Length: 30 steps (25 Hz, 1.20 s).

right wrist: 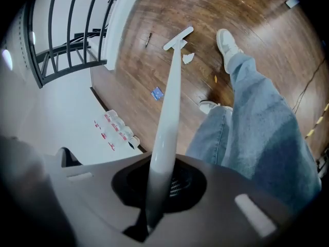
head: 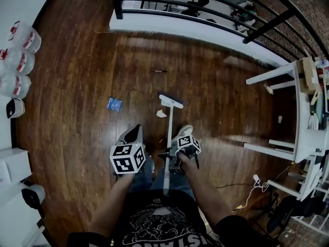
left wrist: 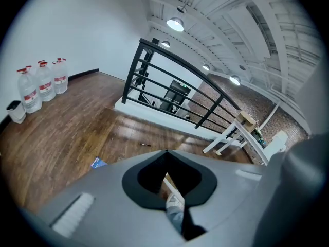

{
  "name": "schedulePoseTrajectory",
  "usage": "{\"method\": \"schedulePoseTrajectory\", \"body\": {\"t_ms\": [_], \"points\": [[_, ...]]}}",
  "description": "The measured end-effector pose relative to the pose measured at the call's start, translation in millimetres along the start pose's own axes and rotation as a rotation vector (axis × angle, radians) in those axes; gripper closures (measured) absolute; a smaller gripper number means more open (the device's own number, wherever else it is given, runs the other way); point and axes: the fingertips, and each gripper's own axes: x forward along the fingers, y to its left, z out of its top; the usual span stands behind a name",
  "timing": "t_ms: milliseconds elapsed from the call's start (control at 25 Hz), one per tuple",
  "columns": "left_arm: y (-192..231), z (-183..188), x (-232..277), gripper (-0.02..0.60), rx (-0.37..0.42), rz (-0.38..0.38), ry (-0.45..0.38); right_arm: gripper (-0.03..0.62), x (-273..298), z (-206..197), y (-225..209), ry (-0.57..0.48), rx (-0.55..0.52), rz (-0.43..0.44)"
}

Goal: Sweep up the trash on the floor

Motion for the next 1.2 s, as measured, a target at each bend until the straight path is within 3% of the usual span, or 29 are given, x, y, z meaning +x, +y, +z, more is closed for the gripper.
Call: {"method": "schedulePoseTrajectory", "body": {"t_ms": [240, 680, 1200], "points": [[-1, -7, -4, 0.577, -0.009, -0.007, 0.001, 0.592, 6, -26, -8, 0.017, 0.015, 0.006], [-13, 4, -1, 0.577, -0.016, -0.014, -0.025, 0.586, -33, -21, 17, -0.041, -0.018, 0.039], [-45, 50, 31, 0.577, -0.054, 0.036, -0.093, 0.579, -93, 76, 90, -0.063, -0.320, -0.037]]}}
